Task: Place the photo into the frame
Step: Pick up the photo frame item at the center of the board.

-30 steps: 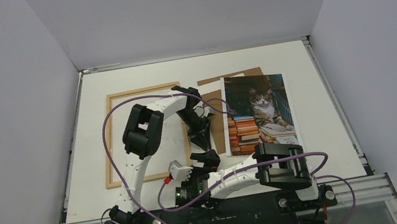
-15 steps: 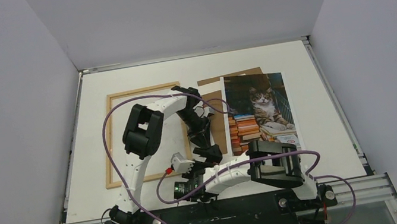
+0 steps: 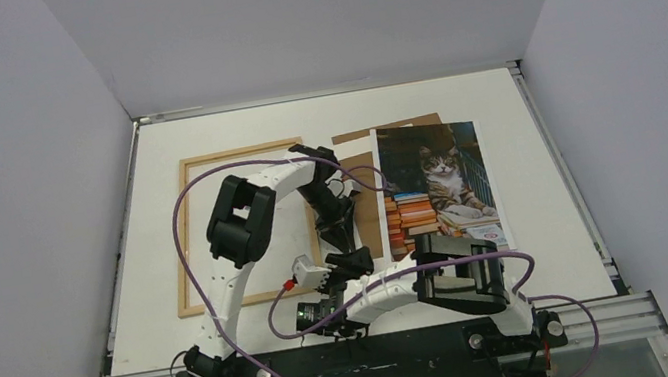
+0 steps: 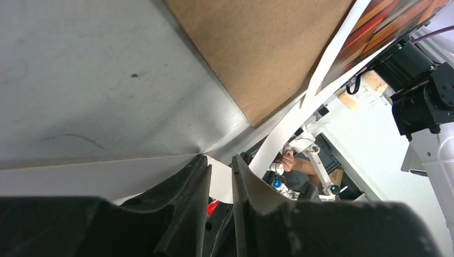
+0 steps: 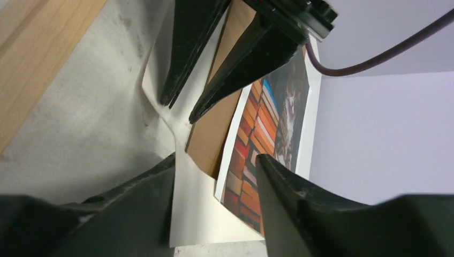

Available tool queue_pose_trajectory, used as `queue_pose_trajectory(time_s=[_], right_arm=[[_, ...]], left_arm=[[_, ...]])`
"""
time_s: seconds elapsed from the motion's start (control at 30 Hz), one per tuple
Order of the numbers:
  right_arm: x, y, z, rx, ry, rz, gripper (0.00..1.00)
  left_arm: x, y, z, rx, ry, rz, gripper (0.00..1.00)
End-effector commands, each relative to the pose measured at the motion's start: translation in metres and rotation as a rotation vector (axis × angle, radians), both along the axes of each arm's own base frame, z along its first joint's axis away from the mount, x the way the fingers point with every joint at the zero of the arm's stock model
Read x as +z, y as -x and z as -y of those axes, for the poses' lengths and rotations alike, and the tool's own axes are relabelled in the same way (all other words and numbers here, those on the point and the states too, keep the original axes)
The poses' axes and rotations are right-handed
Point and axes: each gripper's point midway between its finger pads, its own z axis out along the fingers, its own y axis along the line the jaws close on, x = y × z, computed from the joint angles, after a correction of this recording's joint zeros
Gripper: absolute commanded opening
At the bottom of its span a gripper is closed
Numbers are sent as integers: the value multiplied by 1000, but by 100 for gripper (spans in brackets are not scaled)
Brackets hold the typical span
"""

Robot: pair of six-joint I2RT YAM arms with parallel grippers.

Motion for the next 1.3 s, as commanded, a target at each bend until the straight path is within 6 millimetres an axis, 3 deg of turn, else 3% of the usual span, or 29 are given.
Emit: queue_pose_trajectory(time_s=[0.0,0.13,0.2,0.4,0.63,0.7,0.87,1.03,1.27], right_arm=[[2,6,1,40,28,-10,43],[3,8,1,55,43,-18,12],[7,8,0,62,46,-13,2],[17,8,-5,84,42,-23,0],[33,7,-9,109,7,-22,0],[41,6,-11,114,-59,-35,0],[67,4,-19,150,-225,-97,0],[111,-6,-18,168,-466,-171,0],[182,2,-25,251,-721,-220,0]], left_arm=[[-44,-26,-24,-91,-129,177,23],[-20,-43,-12,-56,-78,226,24],[0,-55,-2,-31,-35,265,26],[57,-84,15,21,53,377,39],[108,-109,7,82,62,502,51],[131,-125,-2,147,51,569,55],[215,-171,-34,412,77,741,63],[280,-186,-86,601,46,907,65],[317,-179,-144,770,-16,1041,67]])
